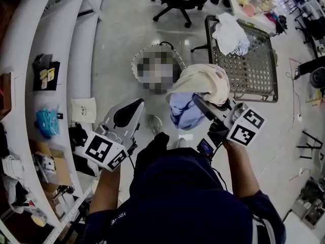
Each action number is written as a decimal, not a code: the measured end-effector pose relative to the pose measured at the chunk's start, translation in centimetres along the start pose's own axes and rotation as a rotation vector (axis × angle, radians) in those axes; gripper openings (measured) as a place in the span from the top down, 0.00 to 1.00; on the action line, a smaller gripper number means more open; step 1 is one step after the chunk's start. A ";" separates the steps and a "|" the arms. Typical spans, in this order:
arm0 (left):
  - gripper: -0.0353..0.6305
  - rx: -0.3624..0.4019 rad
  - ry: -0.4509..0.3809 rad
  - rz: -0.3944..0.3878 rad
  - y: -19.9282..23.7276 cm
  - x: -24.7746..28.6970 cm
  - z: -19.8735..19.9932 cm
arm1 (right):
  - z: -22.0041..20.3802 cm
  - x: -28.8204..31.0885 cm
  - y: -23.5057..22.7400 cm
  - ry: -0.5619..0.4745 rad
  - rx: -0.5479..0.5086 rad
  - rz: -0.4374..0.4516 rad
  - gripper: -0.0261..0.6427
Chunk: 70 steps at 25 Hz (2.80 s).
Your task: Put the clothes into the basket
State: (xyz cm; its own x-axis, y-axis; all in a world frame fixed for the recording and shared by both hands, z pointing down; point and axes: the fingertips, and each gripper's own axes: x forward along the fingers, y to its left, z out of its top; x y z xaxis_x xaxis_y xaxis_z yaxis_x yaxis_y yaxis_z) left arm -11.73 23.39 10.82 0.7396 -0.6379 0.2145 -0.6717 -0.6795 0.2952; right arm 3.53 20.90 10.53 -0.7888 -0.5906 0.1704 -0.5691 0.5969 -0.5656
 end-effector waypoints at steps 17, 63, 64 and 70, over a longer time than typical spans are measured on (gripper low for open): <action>0.94 -0.050 -0.015 -0.037 8.2 1.7 2.9 | 3.0 7.7 -1.5 0.040 -0.066 -0.024 0.65; 0.94 -0.270 0.376 0.151 23.1 25.2 -18.6 | -13.0 22.3 -35.2 0.382 0.158 -0.021 0.65; 0.94 -0.274 0.384 0.146 23.6 25.5 -19.5 | -14.0 22.7 -35.8 0.393 0.158 -0.029 0.65; 0.94 -0.298 0.423 0.119 26.7 27.7 -24.6 | -19.5 24.7 -39.5 0.438 0.180 -0.084 0.65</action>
State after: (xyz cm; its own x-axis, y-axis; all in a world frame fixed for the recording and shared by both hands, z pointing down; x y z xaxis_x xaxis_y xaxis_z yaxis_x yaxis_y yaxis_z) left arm -8.13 -3.48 47.58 0.6532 -0.4607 0.6009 -0.7560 -0.4402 0.4844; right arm 2.03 -6.66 52.87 -0.7875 -0.3253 0.5234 -0.6162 0.4306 -0.6595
